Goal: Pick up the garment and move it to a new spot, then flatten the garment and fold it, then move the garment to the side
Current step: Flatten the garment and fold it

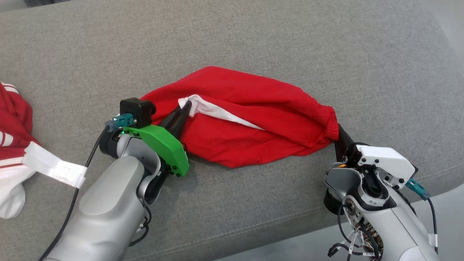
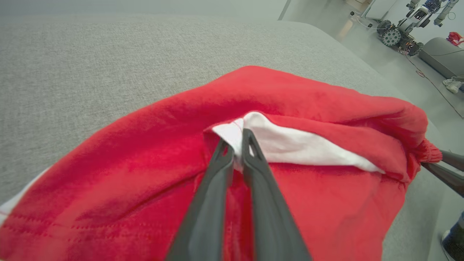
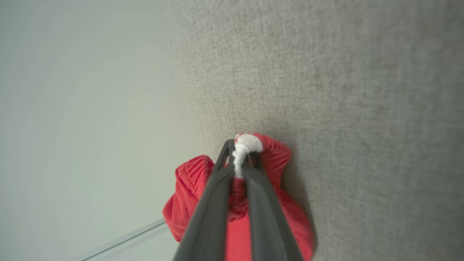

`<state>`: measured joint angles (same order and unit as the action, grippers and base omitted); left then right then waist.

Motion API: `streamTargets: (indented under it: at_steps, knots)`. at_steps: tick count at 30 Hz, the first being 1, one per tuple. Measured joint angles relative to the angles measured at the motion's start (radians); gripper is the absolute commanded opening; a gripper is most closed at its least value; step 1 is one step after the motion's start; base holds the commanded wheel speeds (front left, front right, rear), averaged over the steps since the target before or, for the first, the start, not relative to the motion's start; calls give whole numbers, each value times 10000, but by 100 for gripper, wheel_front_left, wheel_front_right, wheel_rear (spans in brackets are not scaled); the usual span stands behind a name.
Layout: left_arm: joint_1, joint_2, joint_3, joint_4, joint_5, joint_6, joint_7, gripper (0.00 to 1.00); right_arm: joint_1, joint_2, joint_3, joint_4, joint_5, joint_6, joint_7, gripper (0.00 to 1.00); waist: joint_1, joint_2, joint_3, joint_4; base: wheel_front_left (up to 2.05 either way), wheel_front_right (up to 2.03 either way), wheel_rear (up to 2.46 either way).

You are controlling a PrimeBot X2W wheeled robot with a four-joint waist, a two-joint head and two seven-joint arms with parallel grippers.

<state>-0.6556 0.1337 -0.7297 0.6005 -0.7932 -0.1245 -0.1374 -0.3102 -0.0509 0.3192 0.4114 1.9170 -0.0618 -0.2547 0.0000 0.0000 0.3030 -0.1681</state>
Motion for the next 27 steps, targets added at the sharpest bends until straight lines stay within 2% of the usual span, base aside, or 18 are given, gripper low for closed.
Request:
streamTargets:
  at_steps: [9,10,11,12,17,25,27]
  knots:
    - [-34,-21,-276,2,-130,-2,-130,0,-1,4,31,46,17,48,0,0,0,0,6,-15,0,0,0]
    - [-34,-21,-276,2,-130,-2,-130,0,-1,4,31,46,17,48,0,23,0,0,6,-15,0,0,0]
    - [-54,-21,-284,-2,-136,-2,-132,0,-2,-4,58,44,13,96,0,68,0,0,5,-10,0,0,0]
    - [-72,-21,-293,-12,-153,-2,-138,0,-4,-12,113,40,-23,121,0,100,0,0,3,-4,0,0,0]
    - [-112,-13,-343,-144,-228,-2,-257,0,-18,-27,414,-17,-1118,263,0,100,0,0,-5,37,0,0,0]
    - [-107,46,-395,-360,-683,-2,-500,0,67,-819,1193,-374,-3229,240,0,100,0,0,-30,50,0,0,0]
    - [-100,65,-380,-401,-763,-2,-543,0,207,-920,1195,-474,-3384,146,0,100,0,0,-40,27,0,0,0]
